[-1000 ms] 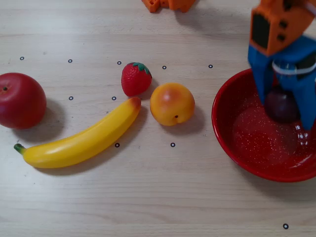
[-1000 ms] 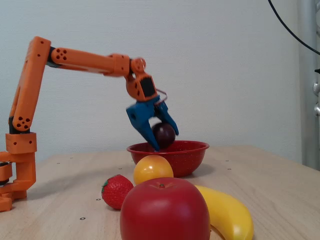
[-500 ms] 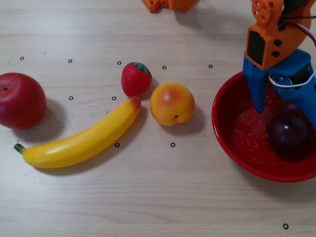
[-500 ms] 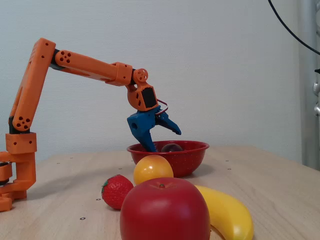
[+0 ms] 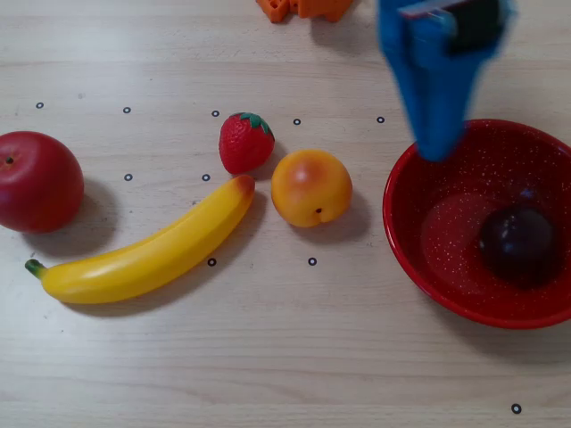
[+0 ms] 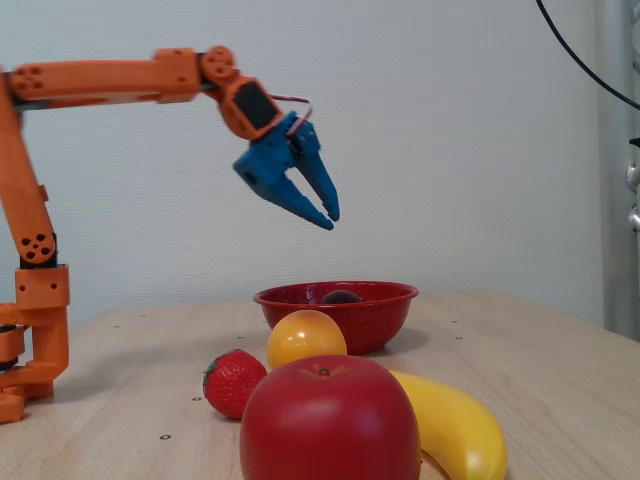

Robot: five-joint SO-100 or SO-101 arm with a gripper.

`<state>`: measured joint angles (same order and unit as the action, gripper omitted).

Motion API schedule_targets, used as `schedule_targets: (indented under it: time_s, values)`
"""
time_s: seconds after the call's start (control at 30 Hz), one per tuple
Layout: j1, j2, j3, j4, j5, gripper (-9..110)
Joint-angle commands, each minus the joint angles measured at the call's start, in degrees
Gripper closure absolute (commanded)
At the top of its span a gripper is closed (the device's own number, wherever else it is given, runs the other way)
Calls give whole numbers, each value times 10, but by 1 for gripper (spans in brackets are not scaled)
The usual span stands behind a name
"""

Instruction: Put plum in the red bowl.

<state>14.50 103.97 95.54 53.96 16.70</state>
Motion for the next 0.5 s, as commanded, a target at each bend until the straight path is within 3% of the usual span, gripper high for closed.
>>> schedule_targets:
  time_s: [0.0,0.47]
  values:
    - [-38,138,58,-54,-25,101]
    - [-161,563,550,-189,-90,101]
